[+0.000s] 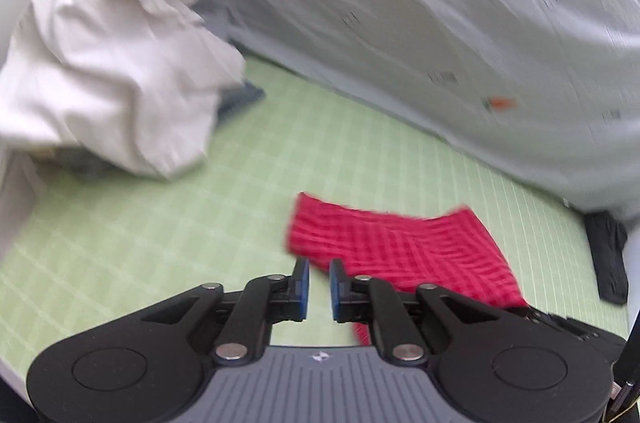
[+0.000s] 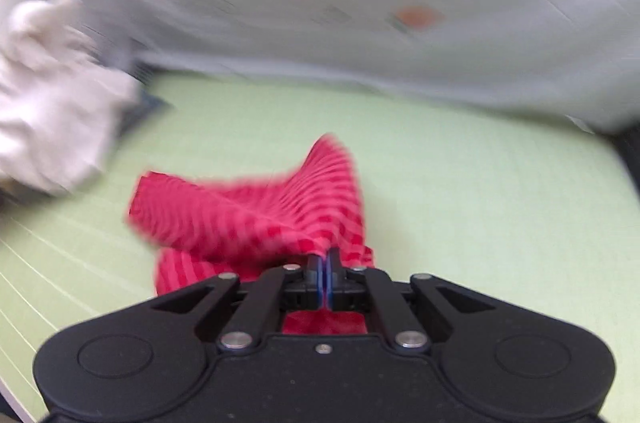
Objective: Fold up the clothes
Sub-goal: 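Lift the red cloth off the pile and lay it on the mat, then open both grippers and reach to the cloth's edge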
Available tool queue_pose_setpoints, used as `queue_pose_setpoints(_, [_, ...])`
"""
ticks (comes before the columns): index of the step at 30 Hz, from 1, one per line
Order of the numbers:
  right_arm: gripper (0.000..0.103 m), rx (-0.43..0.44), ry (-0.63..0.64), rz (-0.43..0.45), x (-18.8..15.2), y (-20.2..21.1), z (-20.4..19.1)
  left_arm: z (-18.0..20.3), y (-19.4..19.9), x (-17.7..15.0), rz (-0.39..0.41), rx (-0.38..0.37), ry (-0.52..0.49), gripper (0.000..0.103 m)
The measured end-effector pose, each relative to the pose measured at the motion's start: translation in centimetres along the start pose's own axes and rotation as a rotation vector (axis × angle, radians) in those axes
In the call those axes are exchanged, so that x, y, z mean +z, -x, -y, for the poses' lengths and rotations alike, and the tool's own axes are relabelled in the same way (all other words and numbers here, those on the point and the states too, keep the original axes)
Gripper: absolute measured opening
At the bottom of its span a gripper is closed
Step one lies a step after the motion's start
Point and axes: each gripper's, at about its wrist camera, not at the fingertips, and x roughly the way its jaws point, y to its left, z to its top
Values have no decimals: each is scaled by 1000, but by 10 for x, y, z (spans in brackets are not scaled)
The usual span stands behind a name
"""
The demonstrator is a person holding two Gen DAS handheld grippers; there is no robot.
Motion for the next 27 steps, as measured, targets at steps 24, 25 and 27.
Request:
queue_pose_setpoints(24, [96,67,-182,1,-20,-22,133,83,-43,-27,-81,216,-36,85])
queue_pose_setpoints(25, [92,71,-171,-5,-15,-30,131,80,-53,-22,-91,213,-33,85])
queue_pose_setpoints(27, [84,80,-163,-26,-5,-49,126,74,-73,-9,-126,217,-27,85])
